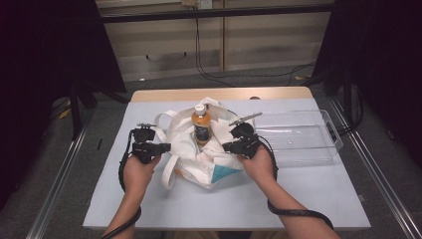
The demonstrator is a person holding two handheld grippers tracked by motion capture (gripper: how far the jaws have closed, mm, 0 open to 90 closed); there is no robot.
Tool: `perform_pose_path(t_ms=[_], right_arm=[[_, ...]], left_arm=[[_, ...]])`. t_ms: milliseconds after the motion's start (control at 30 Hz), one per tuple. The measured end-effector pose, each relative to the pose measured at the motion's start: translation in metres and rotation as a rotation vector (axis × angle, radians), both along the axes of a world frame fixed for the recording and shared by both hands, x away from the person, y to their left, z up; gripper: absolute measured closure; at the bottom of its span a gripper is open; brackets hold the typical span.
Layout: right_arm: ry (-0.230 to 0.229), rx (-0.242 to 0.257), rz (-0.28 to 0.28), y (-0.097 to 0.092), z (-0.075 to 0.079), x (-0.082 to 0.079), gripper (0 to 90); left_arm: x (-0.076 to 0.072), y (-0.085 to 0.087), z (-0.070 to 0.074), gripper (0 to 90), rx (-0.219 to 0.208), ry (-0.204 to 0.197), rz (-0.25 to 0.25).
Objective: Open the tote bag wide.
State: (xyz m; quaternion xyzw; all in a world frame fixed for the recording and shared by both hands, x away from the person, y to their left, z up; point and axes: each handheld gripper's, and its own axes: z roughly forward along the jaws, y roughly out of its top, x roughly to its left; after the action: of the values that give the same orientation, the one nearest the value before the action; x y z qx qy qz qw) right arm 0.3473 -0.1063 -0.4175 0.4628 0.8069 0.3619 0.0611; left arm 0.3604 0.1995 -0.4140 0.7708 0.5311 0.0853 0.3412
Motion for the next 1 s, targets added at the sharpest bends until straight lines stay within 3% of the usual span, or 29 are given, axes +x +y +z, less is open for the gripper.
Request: perform_pose_path(t_ms=[300,533,800,1000], right_arm=[[0.014,0.007,0.003,0.000,-0.012,-0.003,90.0],[0.022,0.002,0.000,-0.001,-0.022,-0.007,90.0],[0.017,0.007,-0.007,-0.002,-0.022,-0.008,90.0],[0.006,0.023,-0.018,-0.004,-0.016,-0.006,83.0]], left_arm=[[-0.004,-0.001,-0.006,87.8,0.015,-0.001,-0.001],[-0.007,-0.001,-0.013,88.2,0.057,0.001,-0.011],[-0.009,0.002,-0.015,87.1,0.023,-0.009,0.002],[-0.010,0.006,-0.009,73.8,0.004,-0.049,-0.010]])
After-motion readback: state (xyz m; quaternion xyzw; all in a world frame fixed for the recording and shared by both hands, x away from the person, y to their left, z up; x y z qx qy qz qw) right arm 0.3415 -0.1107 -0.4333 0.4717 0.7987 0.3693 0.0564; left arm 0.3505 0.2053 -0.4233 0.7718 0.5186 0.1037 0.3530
